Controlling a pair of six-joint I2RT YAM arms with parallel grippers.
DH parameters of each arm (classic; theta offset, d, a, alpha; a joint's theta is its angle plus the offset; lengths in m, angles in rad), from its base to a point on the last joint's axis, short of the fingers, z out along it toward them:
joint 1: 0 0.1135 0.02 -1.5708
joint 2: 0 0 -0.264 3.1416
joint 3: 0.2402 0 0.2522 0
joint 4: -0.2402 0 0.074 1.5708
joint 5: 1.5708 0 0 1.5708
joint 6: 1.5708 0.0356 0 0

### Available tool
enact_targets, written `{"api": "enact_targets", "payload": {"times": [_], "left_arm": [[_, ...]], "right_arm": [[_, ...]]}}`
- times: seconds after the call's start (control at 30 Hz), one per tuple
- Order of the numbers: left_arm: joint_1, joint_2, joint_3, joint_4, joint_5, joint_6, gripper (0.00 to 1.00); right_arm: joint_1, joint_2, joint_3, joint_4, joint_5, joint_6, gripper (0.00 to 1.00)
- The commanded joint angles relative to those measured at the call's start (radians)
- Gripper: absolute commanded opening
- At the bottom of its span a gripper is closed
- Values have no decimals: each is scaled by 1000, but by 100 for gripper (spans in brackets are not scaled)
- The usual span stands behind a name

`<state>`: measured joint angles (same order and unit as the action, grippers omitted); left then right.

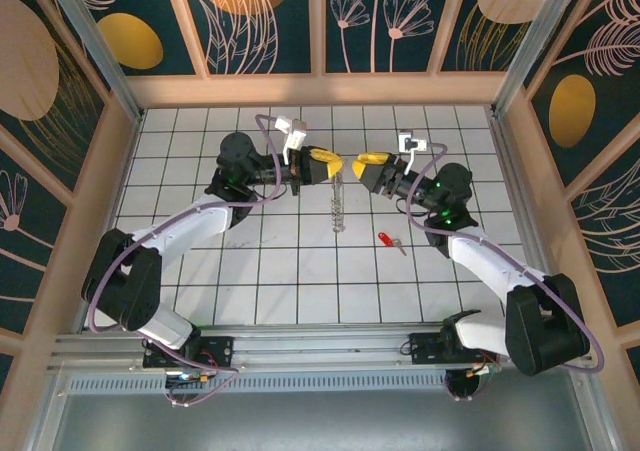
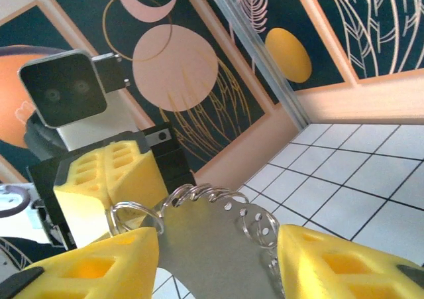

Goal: Put the keys on the keyring

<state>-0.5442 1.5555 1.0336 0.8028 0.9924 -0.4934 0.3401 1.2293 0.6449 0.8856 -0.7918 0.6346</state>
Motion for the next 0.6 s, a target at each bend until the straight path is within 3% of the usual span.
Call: {"api": "enact_targets", "payload": {"times": [0.0, 0.3, 0.57], "left_arm": [[-2, 25, 52, 7, 68, 24, 0], [7, 43, 56, 15, 113, 32, 0], [9, 44, 58, 21, 139, 27, 0]], "right_arm": [[-5, -31, -21, 102, -40, 0, 47], [-1, -112, -80, 146, -2, 21, 41], [18, -67, -53, 175, -19, 30, 35]]}}
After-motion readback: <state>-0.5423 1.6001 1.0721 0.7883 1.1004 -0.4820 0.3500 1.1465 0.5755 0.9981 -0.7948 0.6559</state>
